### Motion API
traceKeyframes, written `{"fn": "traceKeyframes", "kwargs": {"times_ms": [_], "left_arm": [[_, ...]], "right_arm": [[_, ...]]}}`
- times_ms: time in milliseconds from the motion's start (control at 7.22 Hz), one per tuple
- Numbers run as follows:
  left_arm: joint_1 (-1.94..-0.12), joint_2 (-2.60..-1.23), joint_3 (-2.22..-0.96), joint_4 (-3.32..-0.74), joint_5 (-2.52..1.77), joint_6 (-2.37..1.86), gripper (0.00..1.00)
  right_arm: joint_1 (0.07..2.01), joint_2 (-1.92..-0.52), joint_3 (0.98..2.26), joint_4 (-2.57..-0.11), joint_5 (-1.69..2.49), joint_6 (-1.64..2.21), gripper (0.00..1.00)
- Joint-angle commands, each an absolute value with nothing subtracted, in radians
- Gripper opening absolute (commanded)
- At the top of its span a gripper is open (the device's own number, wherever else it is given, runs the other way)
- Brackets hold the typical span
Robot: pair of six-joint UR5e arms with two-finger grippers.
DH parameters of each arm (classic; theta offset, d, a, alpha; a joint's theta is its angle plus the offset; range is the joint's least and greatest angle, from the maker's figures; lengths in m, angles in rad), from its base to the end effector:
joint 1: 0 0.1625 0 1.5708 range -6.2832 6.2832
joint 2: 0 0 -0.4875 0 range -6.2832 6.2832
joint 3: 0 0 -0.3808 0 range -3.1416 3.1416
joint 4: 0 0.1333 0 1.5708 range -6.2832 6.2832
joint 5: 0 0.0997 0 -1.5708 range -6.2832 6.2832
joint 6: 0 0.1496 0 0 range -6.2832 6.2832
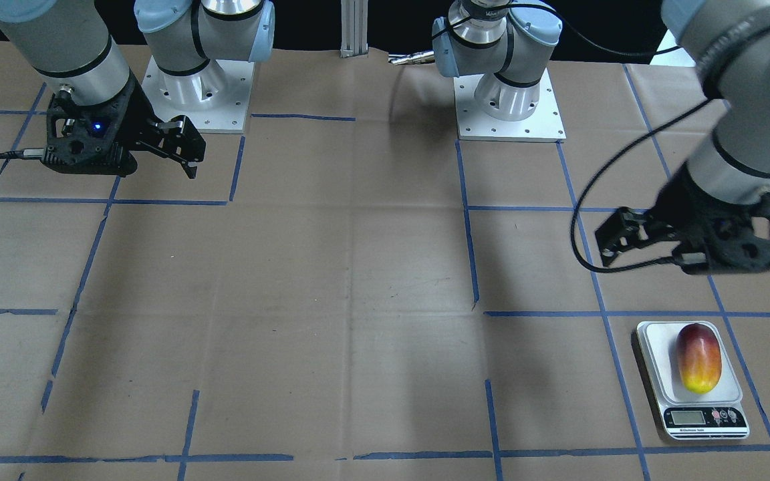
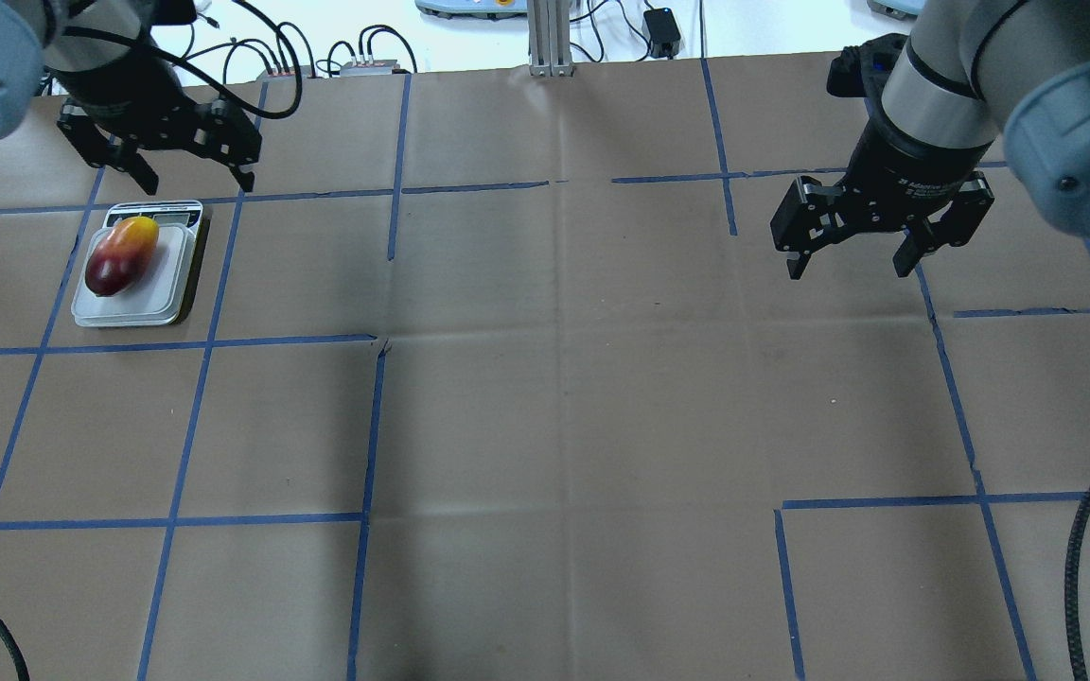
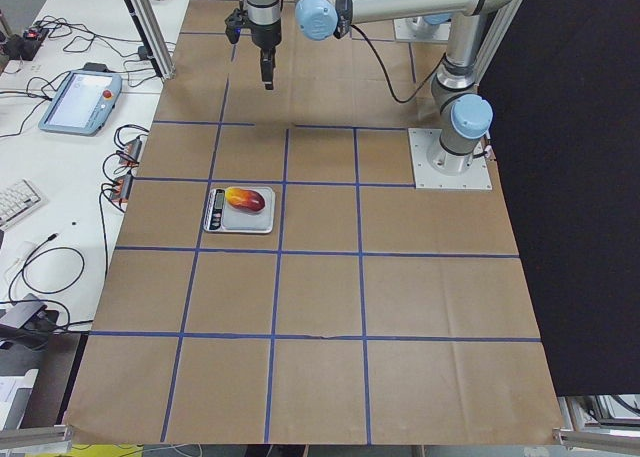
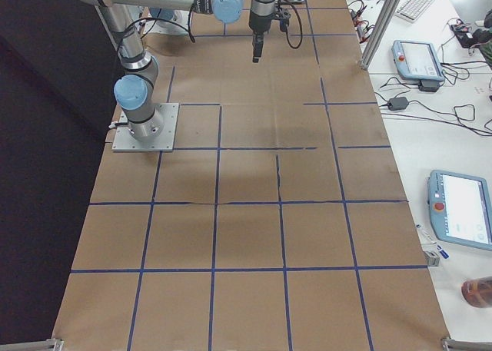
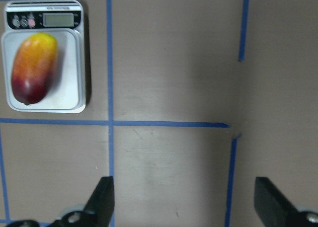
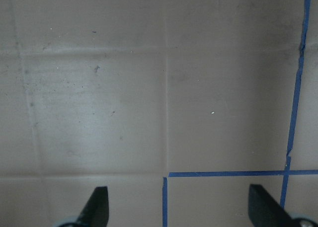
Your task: Weigh mango
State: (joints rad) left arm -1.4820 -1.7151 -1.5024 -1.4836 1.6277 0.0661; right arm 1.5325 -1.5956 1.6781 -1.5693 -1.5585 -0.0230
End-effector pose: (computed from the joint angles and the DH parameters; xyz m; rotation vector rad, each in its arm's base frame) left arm -0.0754 -0.5601 0.4678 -0.0355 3.0838 -0.0106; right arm 0.1177 -0.4591 0.4610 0.0247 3.1239 0.1306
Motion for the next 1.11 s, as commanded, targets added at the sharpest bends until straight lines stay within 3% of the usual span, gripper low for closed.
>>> {"fn": "traceKeyframes", "kwargs": {"times_ms": [0,969], "left_arm": [[-1.548,-1.677,-1.557,-1.477,1.626,0.020,1.00],[-1.552,-1.646,-1.575,-1.502,1.606,0.031,1.00]], "right_arm": [[1.532,-1.595,1.678,-1.569,-1.559,-0.023,1.00],[1.532,-1.595,1.678,-1.569,-1.559,-0.023,1.00]]}}
